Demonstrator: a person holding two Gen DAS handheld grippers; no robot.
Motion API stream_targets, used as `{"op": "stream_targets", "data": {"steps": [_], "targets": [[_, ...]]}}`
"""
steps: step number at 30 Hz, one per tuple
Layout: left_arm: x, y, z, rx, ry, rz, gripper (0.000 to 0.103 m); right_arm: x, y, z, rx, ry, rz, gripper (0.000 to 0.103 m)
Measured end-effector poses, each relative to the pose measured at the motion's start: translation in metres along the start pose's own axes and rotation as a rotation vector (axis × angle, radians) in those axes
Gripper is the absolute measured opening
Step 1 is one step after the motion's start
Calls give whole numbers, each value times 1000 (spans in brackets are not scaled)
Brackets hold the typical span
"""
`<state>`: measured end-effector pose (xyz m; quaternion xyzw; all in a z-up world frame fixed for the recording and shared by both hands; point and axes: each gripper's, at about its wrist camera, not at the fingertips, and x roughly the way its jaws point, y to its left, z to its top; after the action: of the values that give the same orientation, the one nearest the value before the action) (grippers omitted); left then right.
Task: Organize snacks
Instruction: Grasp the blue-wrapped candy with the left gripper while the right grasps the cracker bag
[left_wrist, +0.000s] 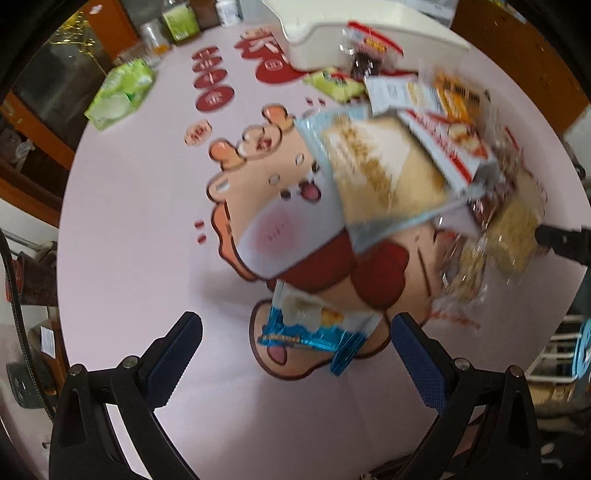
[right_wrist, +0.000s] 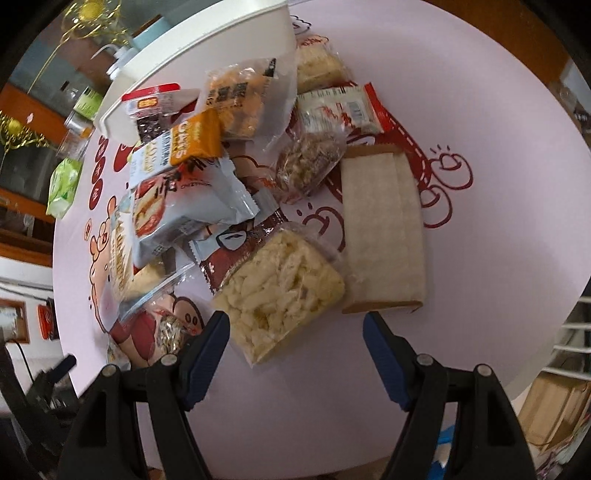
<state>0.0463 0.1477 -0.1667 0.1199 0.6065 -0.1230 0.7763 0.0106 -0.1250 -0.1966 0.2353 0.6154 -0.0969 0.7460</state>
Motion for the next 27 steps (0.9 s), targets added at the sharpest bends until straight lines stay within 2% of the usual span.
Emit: {"op": "stream_targets", "data": {"steps": [7, 13, 20, 24, 27], "targets": [[15, 20, -3, -54, 53, -58, 102, 28, 9, 8, 57, 55, 27, 75], [23, 39, 0, -98, 69, -116, 102, 36, 11, 17, 91, 44, 16, 77], [36, 29, -3, -49, 109, -179, 102, 42, 32, 14, 23, 33, -61, 77], [42, 15, -6, -1, 116, -143, 102, 44, 40, 12, -7, 28, -82, 75], [51, 6, -6, 27, 137, -118, 86, 45, 47, 10, -26, 21, -77, 69]]}}
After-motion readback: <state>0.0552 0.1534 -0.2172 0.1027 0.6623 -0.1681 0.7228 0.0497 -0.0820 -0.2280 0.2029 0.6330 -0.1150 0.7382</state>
